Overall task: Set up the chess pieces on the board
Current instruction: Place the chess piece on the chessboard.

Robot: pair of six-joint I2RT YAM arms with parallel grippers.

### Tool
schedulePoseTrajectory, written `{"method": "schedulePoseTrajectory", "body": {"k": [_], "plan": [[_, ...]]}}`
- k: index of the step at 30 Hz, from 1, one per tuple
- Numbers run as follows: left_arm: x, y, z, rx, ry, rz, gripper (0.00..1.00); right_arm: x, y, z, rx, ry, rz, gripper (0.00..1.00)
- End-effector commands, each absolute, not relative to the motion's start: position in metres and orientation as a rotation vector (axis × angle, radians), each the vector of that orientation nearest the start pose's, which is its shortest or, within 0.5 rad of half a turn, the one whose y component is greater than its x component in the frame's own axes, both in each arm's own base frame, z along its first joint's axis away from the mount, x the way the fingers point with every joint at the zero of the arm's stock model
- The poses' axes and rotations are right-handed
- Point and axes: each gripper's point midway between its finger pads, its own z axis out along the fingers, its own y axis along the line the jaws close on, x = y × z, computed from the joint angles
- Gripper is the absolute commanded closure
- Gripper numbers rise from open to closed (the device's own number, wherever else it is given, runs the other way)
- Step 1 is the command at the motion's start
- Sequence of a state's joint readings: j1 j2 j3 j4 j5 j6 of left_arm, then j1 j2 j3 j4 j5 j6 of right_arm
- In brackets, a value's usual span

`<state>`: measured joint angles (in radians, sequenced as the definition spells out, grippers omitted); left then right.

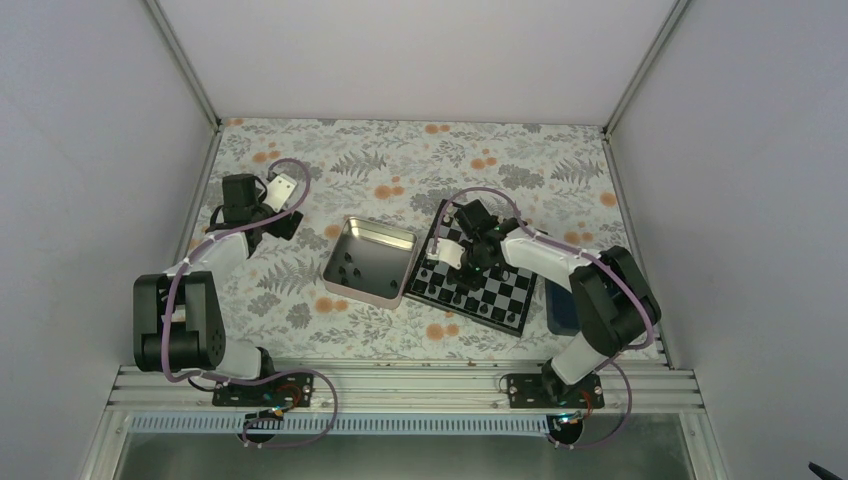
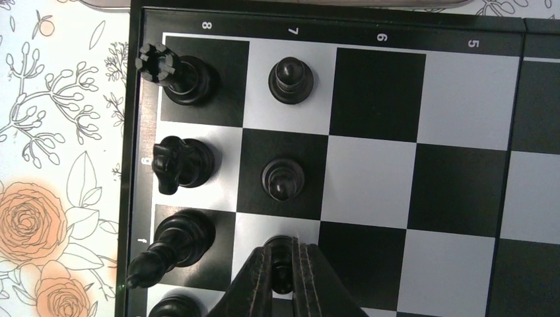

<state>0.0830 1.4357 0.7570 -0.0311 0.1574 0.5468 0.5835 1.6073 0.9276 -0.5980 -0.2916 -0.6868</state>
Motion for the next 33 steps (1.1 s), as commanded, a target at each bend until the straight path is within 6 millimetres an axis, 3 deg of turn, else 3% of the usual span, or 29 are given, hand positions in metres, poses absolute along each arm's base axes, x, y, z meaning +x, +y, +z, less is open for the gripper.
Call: {"method": "schedulePoseTrajectory", "body": {"k": [1, 17, 27, 33], "plan": [[0.407, 0.007, 0.119, 0.609, 2.154, 0.168, 0.00, 0.248, 0.232, 0.045, -1.732, 2.189, 0.419, 0.93], [0.406, 0.007, 0.117, 0.613, 2.158, 0.163, 0.00, 0.245, 0.226, 0.055, -1.740, 2.201, 0.396, 0.88], [0.407, 0.007, 0.115, 0.614, 2.161, 0.169, 0.00, 0.245, 0.226, 0.060, -1.742, 2.203, 0.394, 0.80], [0.407, 0.007, 0.116, 0.615, 2.158, 0.168, 0.00, 0.252, 0.229, 0.080, -1.712, 2.166, 0.370, 0.78]]}}
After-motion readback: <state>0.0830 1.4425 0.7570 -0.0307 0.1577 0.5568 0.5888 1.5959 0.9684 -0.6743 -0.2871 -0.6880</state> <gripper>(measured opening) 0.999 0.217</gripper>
